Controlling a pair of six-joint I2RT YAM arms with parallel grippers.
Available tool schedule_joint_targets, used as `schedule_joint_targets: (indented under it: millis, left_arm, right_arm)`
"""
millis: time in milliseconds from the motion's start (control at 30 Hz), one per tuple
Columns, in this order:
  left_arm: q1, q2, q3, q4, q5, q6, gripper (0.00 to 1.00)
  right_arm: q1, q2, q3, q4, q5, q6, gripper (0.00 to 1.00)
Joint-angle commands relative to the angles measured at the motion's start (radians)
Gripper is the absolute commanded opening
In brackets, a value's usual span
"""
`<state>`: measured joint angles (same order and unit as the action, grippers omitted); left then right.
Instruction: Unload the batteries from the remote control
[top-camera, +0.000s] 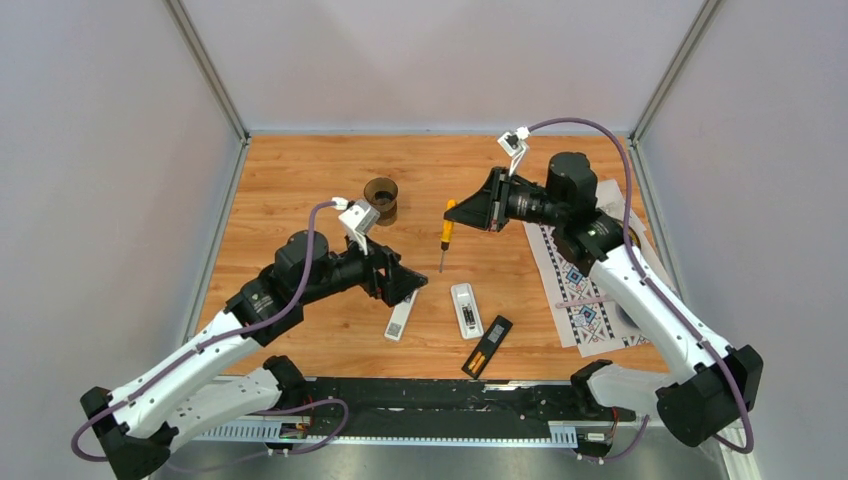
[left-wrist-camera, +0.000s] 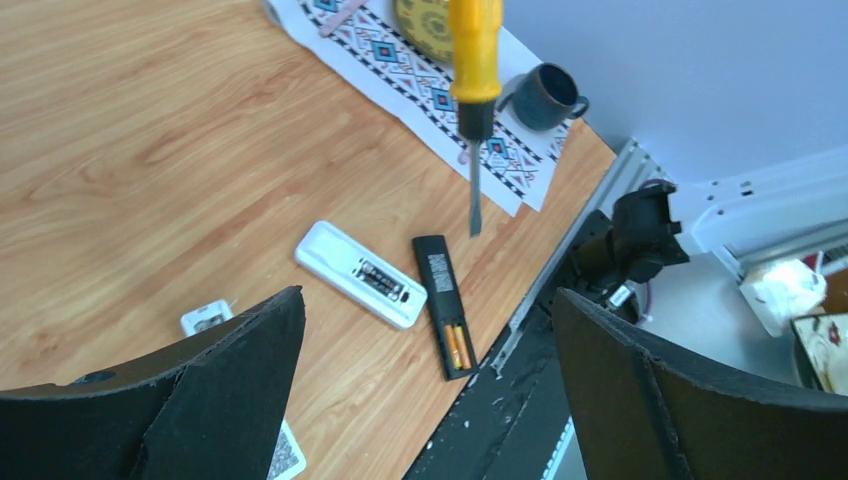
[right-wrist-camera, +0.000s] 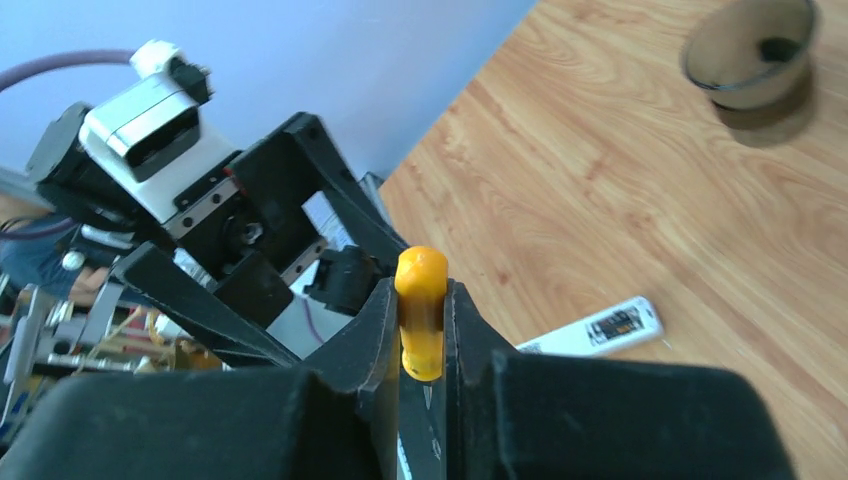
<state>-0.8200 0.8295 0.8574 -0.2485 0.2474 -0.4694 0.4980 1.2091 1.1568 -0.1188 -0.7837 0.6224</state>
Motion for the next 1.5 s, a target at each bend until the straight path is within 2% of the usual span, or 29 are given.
schedule_joint_targets:
  millis: [0, 133, 300, 533, 733, 833, 967, 1133, 1167, 1267, 1333, 1467]
  left_arm:
    - [-0.004, -0.07, -0.069, -0.082, -0.15, -0.028, 1.0]
    - [-0.004, -0.041, -0.095, -0.214, -0.3, -0.069, 1.0]
    - [-0.004, 0.097, -0.084, -0.313, -0.353, -0.075, 1.0]
    - [-0.033, 0.394, -0.049, -0.308, -0.359, -0.037, 1.0]
    - [-0.077, 0.517, -0.076, -0.224, -0.356, -0.051, 0.94]
    - [-0.08, 0.549, -0.113, -0.172, -0.339, -0.061, 0.88]
    - [-0.09, 0.58, -0.155, -0.111, -0.321, -0.066, 0.68]
    - [-0.103, 0.617, -0.173, -0.126, -0.353, -0.064, 0.57]
    - [-0.11, 0.619, -0.172, -0.13, -0.355, -0.061, 0.48]
    - [-0.131, 0.617, -0.166, -0.132, -0.356, -0.04, 0.35]
    - [-0.155, 0.619, -0.155, -0.133, -0.355, -0.017, 0.29]
    - [-0.195, 0.646, -0.095, -0.135, -0.346, 0.014, 0.23]
  right_arm:
    - [-0.065, -0.059, -0.061, -0.096, 0.121, -0.046, 0.0]
    - [-0.137, -0.066, -0.13, -0.102, 0.123, -0.03, 0.0]
    - [-0.162, -0.056, -0.167, -0.145, 0.133, -0.055, 0.0]
    - [-0.162, -0.039, -0.193, -0.166, 0.15, -0.084, 0.0]
    - [-0.164, -0.019, -0.21, -0.17, 0.15, -0.09, 0.0]
    - [-0.162, -0.005, -0.213, -0.17, 0.147, -0.098, 0.0]
    - [-0.162, 0.018, -0.213, -0.171, 0.144, -0.101, 0.0]
    - [-0.162, 0.035, -0.21, -0.168, 0.138, -0.104, 0.0]
    - [-0.162, 0.04, -0.21, -0.163, 0.135, -0.107, 0.0]
    - [-0.162, 0.046, -0.215, -0.163, 0.135, -0.113, 0.0]
    - [-0.161, 0.049, -0.218, -0.163, 0.135, -0.115, 0.0]
    - [-0.162, 0.049, -0.223, -0.162, 0.138, -0.118, 0.0]
